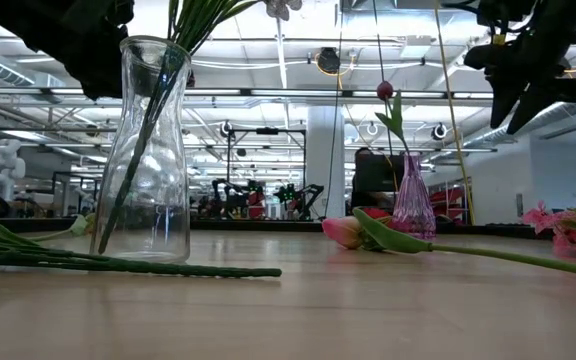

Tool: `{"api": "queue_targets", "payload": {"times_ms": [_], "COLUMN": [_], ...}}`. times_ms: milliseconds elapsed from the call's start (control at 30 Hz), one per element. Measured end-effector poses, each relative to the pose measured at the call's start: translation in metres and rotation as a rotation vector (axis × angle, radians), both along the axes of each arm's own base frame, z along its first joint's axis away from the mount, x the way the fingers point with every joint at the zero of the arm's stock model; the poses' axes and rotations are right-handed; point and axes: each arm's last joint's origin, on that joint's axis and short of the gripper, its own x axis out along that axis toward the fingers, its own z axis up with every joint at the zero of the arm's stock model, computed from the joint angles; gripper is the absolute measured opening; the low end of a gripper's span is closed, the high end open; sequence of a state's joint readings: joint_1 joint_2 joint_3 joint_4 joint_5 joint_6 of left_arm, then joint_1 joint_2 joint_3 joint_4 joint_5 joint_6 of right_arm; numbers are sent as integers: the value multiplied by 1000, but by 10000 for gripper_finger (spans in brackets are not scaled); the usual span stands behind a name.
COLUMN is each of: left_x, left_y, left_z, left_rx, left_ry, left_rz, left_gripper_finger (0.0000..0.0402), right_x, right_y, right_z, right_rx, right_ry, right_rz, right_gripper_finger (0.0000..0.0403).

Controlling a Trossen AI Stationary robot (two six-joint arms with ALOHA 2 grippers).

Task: Sort flowers into vase by color
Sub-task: Put the left pink flower into the transparent vase

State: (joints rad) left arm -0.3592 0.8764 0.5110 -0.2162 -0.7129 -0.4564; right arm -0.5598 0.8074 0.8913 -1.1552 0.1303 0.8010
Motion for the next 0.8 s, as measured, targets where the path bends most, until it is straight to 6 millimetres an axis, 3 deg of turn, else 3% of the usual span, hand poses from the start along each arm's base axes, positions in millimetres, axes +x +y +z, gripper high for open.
{"api": "queue_targets", "payload": {"times_ms": [600,800], "left_x": [0,-1], "left_y": [0,12], "left_z": [0,-5], "left_rx": [-344,-520], "left_ry": [-164,-211], "left_rz": [180,345], "left_gripper_finger": [159,159], "right_x": [-7,-7], "right_y": [5,5], "right_z": [-4,-5], "right_rx": [107,110], "right_ry": [38,36], "right_rz": [-74,-82], "right_gripper_finger": [93,93]}}
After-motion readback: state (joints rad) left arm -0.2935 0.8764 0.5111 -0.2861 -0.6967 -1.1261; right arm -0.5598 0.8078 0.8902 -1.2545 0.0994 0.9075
